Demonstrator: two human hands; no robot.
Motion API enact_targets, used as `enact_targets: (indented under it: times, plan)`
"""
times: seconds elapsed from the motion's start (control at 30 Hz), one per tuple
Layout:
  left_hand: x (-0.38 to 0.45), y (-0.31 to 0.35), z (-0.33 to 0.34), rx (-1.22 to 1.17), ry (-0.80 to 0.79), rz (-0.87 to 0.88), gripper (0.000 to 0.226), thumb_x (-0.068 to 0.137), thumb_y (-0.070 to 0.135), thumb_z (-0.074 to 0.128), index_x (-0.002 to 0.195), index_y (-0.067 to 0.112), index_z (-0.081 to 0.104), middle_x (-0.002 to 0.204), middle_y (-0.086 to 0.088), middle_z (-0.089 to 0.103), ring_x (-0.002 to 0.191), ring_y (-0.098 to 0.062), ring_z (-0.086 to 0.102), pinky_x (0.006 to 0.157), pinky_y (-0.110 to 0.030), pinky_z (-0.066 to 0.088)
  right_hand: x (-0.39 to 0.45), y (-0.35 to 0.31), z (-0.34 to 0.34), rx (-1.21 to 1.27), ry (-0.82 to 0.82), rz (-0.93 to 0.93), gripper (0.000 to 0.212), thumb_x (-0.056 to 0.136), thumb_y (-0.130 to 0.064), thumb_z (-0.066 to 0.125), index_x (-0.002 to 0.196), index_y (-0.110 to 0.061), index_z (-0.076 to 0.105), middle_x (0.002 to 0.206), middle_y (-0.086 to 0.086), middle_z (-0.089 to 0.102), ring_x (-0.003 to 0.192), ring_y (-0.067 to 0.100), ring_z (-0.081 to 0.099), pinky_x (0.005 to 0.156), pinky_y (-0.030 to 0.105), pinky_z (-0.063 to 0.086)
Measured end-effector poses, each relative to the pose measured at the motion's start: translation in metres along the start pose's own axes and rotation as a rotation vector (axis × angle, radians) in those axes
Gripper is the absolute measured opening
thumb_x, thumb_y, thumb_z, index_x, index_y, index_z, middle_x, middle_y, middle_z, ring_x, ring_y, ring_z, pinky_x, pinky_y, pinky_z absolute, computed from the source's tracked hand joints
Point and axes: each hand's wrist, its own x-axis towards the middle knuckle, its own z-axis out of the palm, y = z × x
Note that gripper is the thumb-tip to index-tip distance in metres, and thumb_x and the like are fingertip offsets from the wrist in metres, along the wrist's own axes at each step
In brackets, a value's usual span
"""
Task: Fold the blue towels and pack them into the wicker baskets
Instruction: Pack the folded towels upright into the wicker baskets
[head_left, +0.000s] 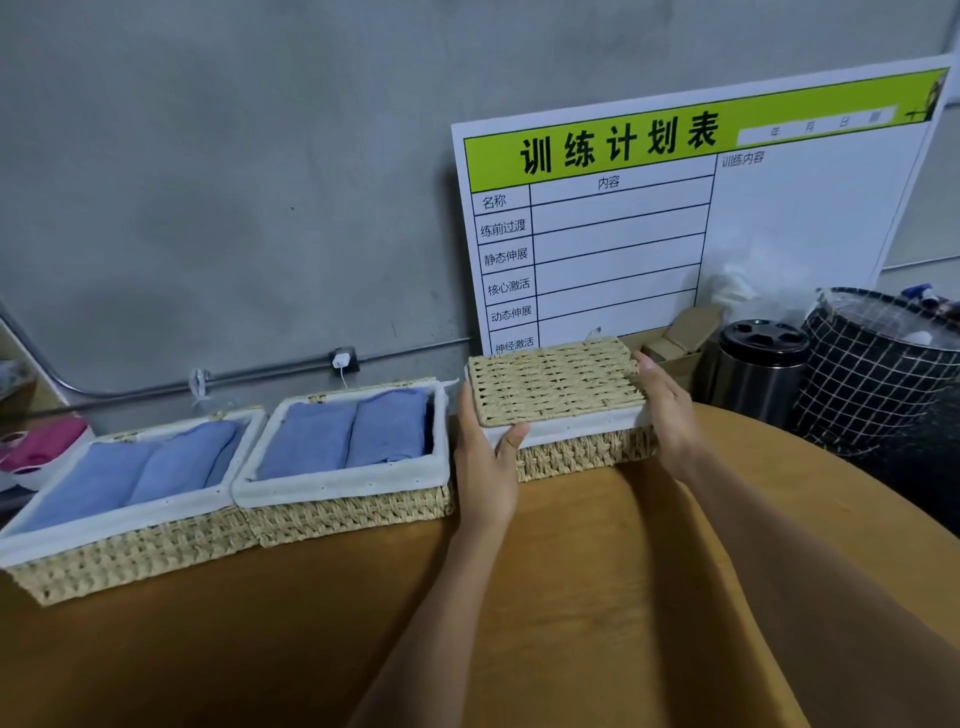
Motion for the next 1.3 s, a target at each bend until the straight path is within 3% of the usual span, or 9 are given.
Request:
enact_targets:
  times: [0.13,0.23,0.33,0.43,0.57,0.8,0.9,1.1,1.3]
  plan:
    - [-0.004,0.014,-0.01,0.037,-0.127,-0.042,0.084,0.098,0.035,0.058,0.159,0.035,0.001,0.159,0.023,0.018,0.144,0.002,0.021,0.119,-0.025,0.023,-0.005,-0.006,-0.005,-0.036,-0.036,0.014,0.052,0.102,-0.052,0.04,0.147,-0.026,0.045,0.123,-0.017,0.057,0.13,0.018,0.044,0.107,0.039,0.03]
    - [-0.013,0.036,-0.034,0.134,-0.322,-0.07,0.085,0.096,0.053,0.053,0.155,0.046,-0.008,0.165,0.014,0.018,0.15,-0.012,0.024,0.121,-0.046,0.028,-0.012,-0.032,-0.014,-0.225,-0.03,0.05,0.058,0.1,-0.055,0.042,0.148,-0.022,0.045,0.145,0.003,0.052,0.132,0.026,0.046,0.106,0.043,0.037]
    - [-0.019,0.062,-0.072,0.348,-0.466,-0.076,0.08,0.093,0.066,0.045,0.155,0.048,-0.002,0.162,0.01,0.029,0.138,-0.014,0.045,0.108,-0.04,0.045,-0.02,-0.074,-0.021,-0.39,0.136,-0.026,0.057,0.103,-0.05,0.039,0.147,-0.015,0.046,0.149,0.014,0.048,0.136,0.035,0.044,0.108,0.046,0.036]
    - [0.011,0.084,-0.132,0.395,-0.387,-0.079,0.061,0.098,0.053,0.051,0.151,0.042,0.024,0.128,0.006,0.065,0.071,-0.005,0.066,0.056,-0.021,0.051,-0.029,-0.115,0.001,-0.45,0.012,-0.166,0.055,0.103,-0.051,0.037,0.14,-0.015,0.056,0.14,0.012,0.057,0.131,0.032,0.05,0.106,0.041,0.038]
    - [0.092,0.063,-0.218,0.511,-0.166,-0.073,0.049,0.096,0.042,0.061,0.138,0.022,0.045,0.073,0.004,0.065,0.069,-0.015,0.063,0.06,-0.025,0.042,-0.025,-0.134,0.08,-0.364,-0.246,-0.17,0.049,0.102,-0.054,0.037,0.128,-0.023,0.064,0.122,0.001,0.068,0.115,0.017,0.062,0.105,0.038,0.044]
    - [0.166,-0.023,-0.272,0.826,-0.394,-0.208,0.074,0.092,0.069,0.046,0.152,0.031,0.023,0.132,-0.02,0.06,0.117,-0.036,0.059,0.098,-0.041,0.047,0.006,-0.116,0.219,-0.366,-0.442,0.12,0.064,0.102,-0.057,0.027,0.136,-0.01,0.052,0.114,0.007,0.061,0.108,0.022,0.053,0.101,0.036,0.042]
    - [0.179,-0.048,-0.266,0.999,-0.515,-0.24,0.084,0.089,0.081,0.031,0.156,0.033,0.015,0.154,-0.011,0.043,0.136,-0.033,0.047,0.108,-0.046,0.038,0.019,-0.103,0.246,-0.587,-0.515,0.163,0.079,0.098,-0.068,0.018,0.15,-0.011,0.038,0.148,0.014,0.046,0.133,0.026,0.045,0.119,0.044,0.027]
    - [0.184,-0.072,-0.259,0.962,-0.566,-0.298,0.098,0.078,0.094,0.019,0.156,0.034,0.018,0.157,-0.004,0.041,0.14,-0.031,0.042,0.113,-0.054,0.031,0.037,-0.076,0.268,-0.75,-0.434,0.32,0.081,0.098,-0.068,0.016,0.157,-0.013,0.022,0.165,0.012,0.015,0.15,0.033,0.018,0.119,0.046,0.022]
    - [0.177,-0.075,-0.259,0.889,-0.493,-0.308,0.113,0.067,0.101,0.021,0.158,0.035,0.008,0.153,-0.008,0.046,0.138,-0.034,0.045,0.113,-0.057,0.03,0.044,-0.057,0.275,-0.605,-0.377,0.287,0.082,0.097,-0.069,0.016,0.156,-0.012,0.024,0.164,0.009,0.019,0.151,0.029,0.017,0.123,0.043,0.014]
